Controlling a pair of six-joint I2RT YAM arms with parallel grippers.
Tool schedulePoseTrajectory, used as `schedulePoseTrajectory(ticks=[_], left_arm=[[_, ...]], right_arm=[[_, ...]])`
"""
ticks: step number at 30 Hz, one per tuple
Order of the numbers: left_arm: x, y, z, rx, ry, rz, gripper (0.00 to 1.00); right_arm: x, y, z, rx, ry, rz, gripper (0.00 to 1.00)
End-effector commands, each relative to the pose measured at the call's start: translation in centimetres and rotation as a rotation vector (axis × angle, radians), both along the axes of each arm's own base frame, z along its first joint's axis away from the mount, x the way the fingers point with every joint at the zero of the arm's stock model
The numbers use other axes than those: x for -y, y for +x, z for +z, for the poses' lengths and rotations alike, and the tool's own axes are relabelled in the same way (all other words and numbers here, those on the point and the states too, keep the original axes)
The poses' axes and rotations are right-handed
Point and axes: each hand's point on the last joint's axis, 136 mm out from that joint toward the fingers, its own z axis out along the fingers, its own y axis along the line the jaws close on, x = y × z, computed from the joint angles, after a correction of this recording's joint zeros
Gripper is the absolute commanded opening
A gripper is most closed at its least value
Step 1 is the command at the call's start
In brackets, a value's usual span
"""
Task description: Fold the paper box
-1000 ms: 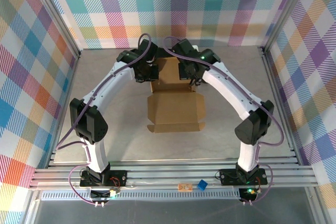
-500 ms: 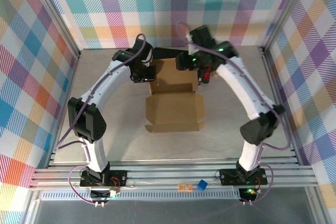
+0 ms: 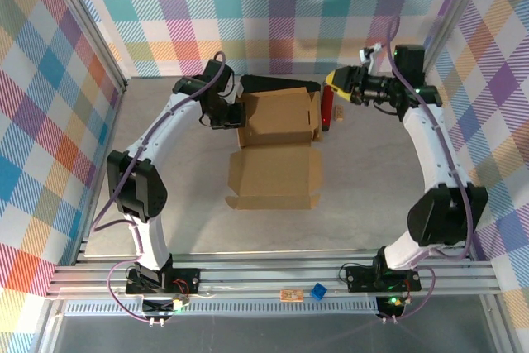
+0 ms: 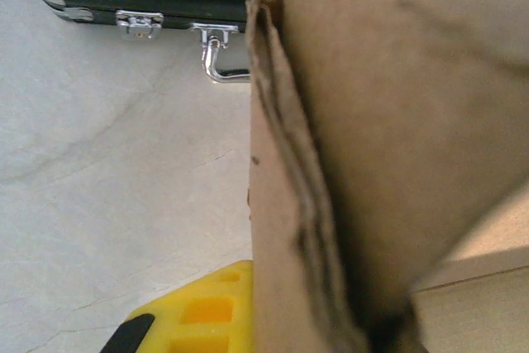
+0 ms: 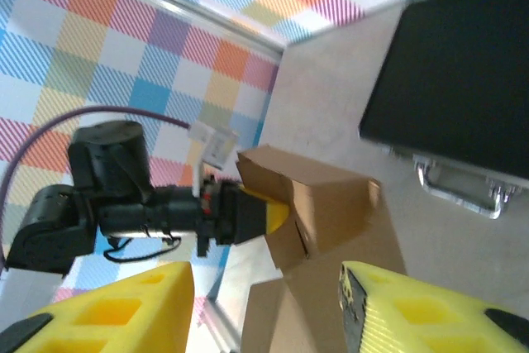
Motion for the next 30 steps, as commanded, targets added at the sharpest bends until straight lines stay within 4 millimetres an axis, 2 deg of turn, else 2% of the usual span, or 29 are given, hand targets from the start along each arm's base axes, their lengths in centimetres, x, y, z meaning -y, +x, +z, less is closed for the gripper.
schedulePoseTrajectory(ticks=[1, 5, 7, 13, 18, 30], left_arm=[[0.6, 0.4, 1.0, 0.011, -0.048, -0.025, 0.0], [0.4, 0.4, 0.5, -0.014, -0.052, -0.018, 0.0], [0.3, 0.4, 0.3, -0.022, -0.055, -0.016, 0.0], [0.5, 0.4, -0.1, -0.045, -0.063, -0.019, 0.0], [0.6, 0.6, 0.1, -0.045, -0.066, -0.016, 0.0], [0.7, 0.3, 0.7, -0.032, -0.065, -0.019, 0.0]], right_arm=[[-1.2, -0.6, -0.5, 0.001, 0.142, 0.155, 0.49], [-1.6, -1.5, -0.7, 0.021, 0.19, 0.208, 0.57], [-1.5, -1.9, -1.0, 0.023, 0.183, 0.21, 0.57], [-1.7, -2.4, -2.9, -0.023, 0.199, 0.221, 0.47], [-2.1, -3.0, -4.0, -0.042, 0.154, 0.221, 0.48], [-3.9, -3.4, -4.8, -0.016, -0.007, 0.222, 0.47]])
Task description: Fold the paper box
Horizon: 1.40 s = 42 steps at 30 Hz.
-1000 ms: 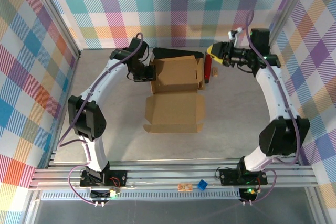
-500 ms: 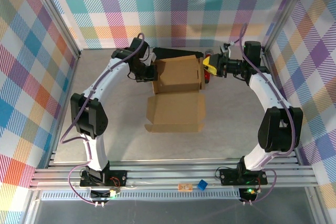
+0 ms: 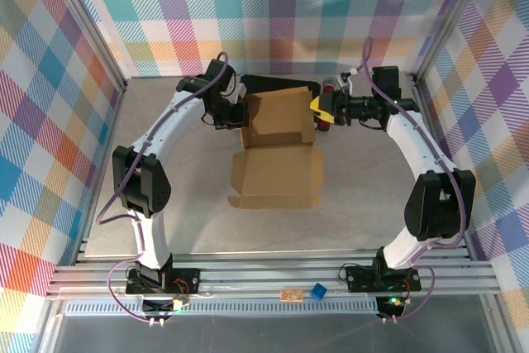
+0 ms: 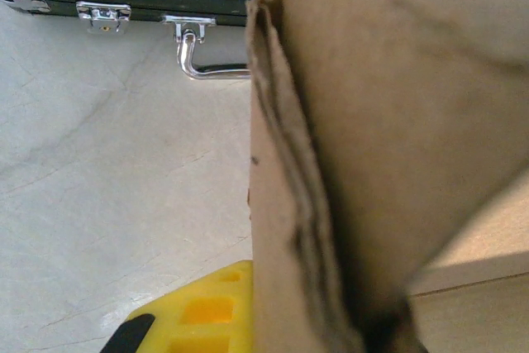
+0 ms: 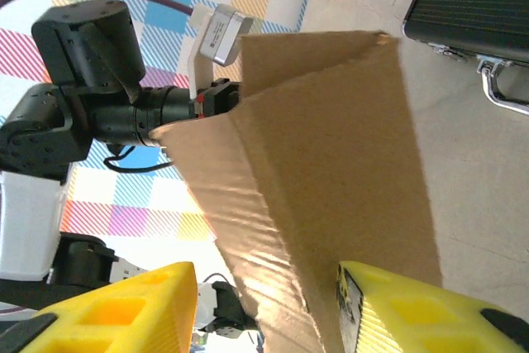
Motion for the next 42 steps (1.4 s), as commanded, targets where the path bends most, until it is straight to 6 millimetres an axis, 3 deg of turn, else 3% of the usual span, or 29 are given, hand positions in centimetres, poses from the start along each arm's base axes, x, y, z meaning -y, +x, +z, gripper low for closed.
schedulePoseTrajectory(ticks=[1, 9, 18, 24, 34, 42], left_arm=[[0.1, -0.3, 1.5, 0.011, -0.022, -0.007, 0.0], [0.0, -0.4, 1.9, 0.028, -0.004, -0.006, 0.0], [0.1, -0.6, 2.3, 0.038, -0.008, -0.009, 0.0], [0.1, -0.7, 2.5, 0.041, -0.004, -0.011, 0.0], [0.2, -0.8, 2.7, 0.044, -0.006, -0.016, 0.0], [0.2, -0.9, 2.8, 0.047, -0.001, -0.014, 0.0]], right_arm=[[-0.2, -0.2, 0.1, 0.047, -0.063, 0.005, 0.47], [-0.5, 0.3, -1.4, 0.097, -0.317, -0.058, 0.47], [-0.4, 0.7, -3.4, 0.145, -0.555, -0.098, 0.38], [0.7, 1.3, -4.4, 0.195, -0.753, -0.165, 0.43], [-0.1, 1.9, -5.3, 0.191, -0.8, -0.158, 0.47], [0.7, 3.1, -6.2, 0.192, -0.929, -0.222, 0.35]])
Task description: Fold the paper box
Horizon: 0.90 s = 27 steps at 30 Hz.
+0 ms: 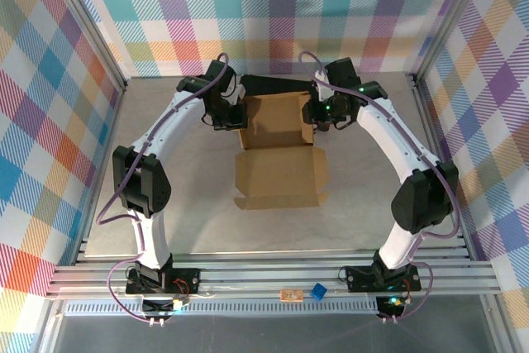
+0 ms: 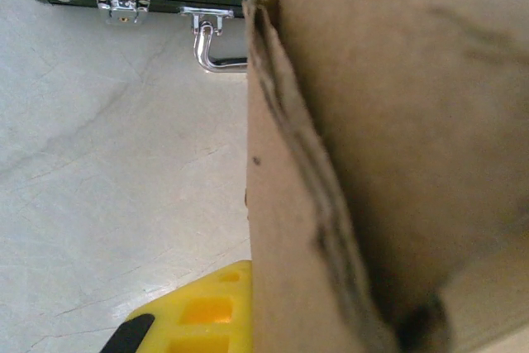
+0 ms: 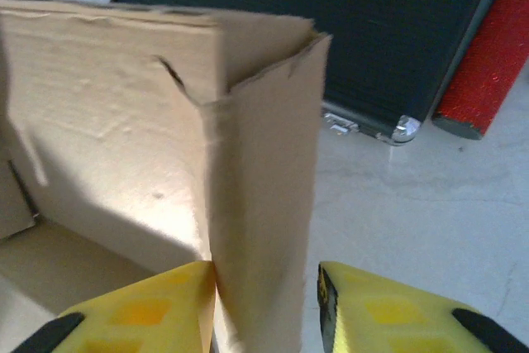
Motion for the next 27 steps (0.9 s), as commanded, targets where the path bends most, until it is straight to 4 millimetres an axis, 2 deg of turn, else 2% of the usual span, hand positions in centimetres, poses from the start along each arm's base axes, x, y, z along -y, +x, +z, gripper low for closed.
schedulePoseTrajectory(ticks=[1, 9, 12, 18, 24, 27], left_arm=[[0.4, -0.6, 3.1, 0.054, -0.033, -0.018, 0.0], [0.3, -0.6, 2.9, 0.052, -0.022, -0.008, 0.0], [0.3, -0.5, 2.8, 0.048, -0.017, 0.001, 0.0], [0.0, -0.5, 2.7, 0.047, 0.004, 0.024, 0.0], [0.1, -0.6, 2.9, 0.049, 0.005, 0.025, 0.0], [0.3, -0.6, 3.2, 0.051, -0.005, 0.02, 0.0]], right_arm=[[0.8, 0.5, 0.0, 0.017, -0.089, -0.045, 0.34], [0.1, 0.3, -0.1, 0.049, -0.164, -0.084, 0.11], [0.4, 0.2, -0.4, 0.061, -0.226, -0.129, 0.0], [1.3, 0.2, -0.6, 0.078, -0.358, -0.189, 0.0], [0.8, 0.3, -0.7, 0.072, -0.345, -0.179, 0.0], [0.1, 0.5, -1.3, 0.055, -0.329, -0.154, 0.12]])
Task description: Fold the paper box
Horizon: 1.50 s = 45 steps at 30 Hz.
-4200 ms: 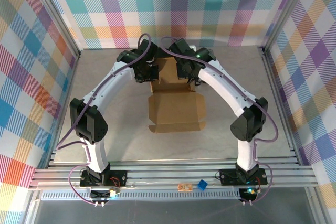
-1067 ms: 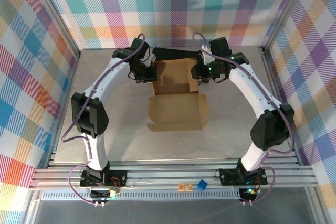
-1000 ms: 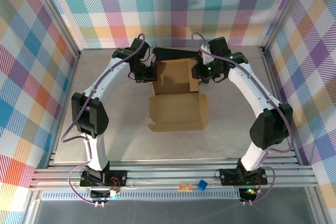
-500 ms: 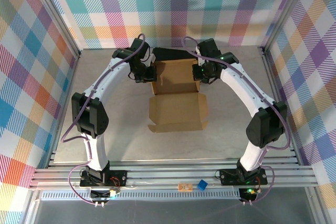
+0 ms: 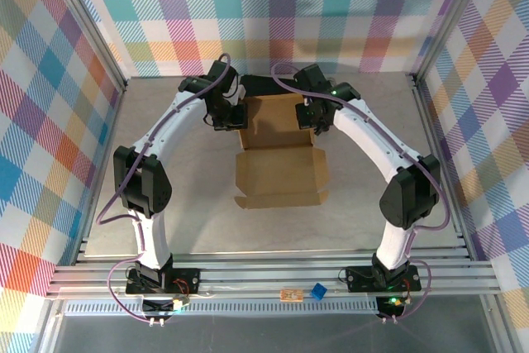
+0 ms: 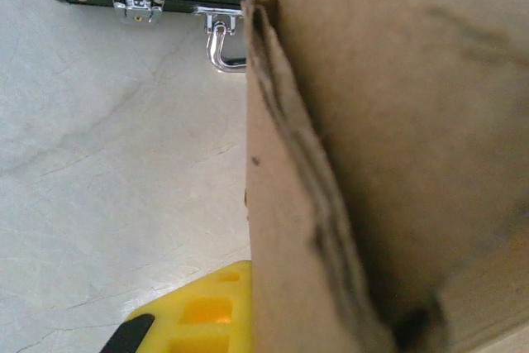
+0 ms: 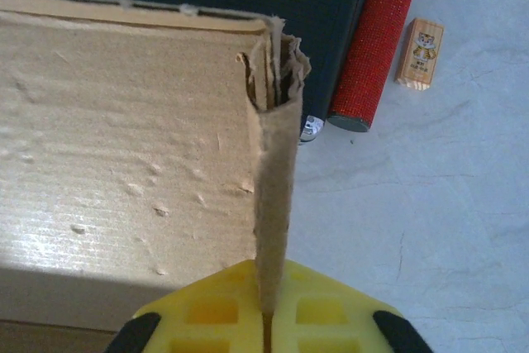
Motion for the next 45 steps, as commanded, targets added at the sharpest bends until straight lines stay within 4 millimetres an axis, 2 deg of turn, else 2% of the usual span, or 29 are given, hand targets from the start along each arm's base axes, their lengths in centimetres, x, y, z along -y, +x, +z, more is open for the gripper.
schedulePoseTrajectory(ticks=[1, 8, 13, 18, 21, 25, 29, 36, 45], left_arm=[[0.4, -0.5, 3.3, 0.046, -0.042, 0.0, 0.0], [0.4, -0.6, 3.2, 0.043, -0.04, -0.002, 0.0], [0.4, -0.6, 3.1, 0.042, -0.036, -0.003, 0.0], [0.2, -0.5, 3.2, 0.043, -0.024, 0.007, 0.0], [-0.1, -0.3, 3.1, 0.037, -0.008, 0.021, 0.0], [-0.7, -0.2, 2.7, 0.036, 0.072, 0.06, 0.0], [-1.8, -0.2, 2.3, 0.071, 0.225, 0.13, 0.0], [-4.0, 0.3, 1.8, 0.129, 0.396, 0.233, 0.0], [-4.2, 0.2, 1.7, 0.168, 0.487, 0.231, 0.0]], right_arm=[[-0.3, 0.0, -0.5, -0.029, -0.012, 0.009, 0.13], [-0.5, 0.8, -0.8, -0.029, -0.026, 0.018, 0.17], [-0.2, 1.3, -0.8, -0.021, -0.057, 0.01, 0.09], [0.9, 1.7, -0.5, -0.01, -0.118, -0.031, 0.0], [1.7, 1.7, -0.2, 0.0, -0.162, -0.058, 0.0], [2.1, 1.5, 0.5, 0.018, -0.209, -0.088, 0.0], [2.4, 1.0, 0.7, 0.007, -0.233, -0.151, 0.0], [2.4, 0.1, 1.0, -0.018, -0.222, -0.211, 0.0], [1.1, -0.4, 1.5, -0.047, -0.174, -0.225, 0.0]])
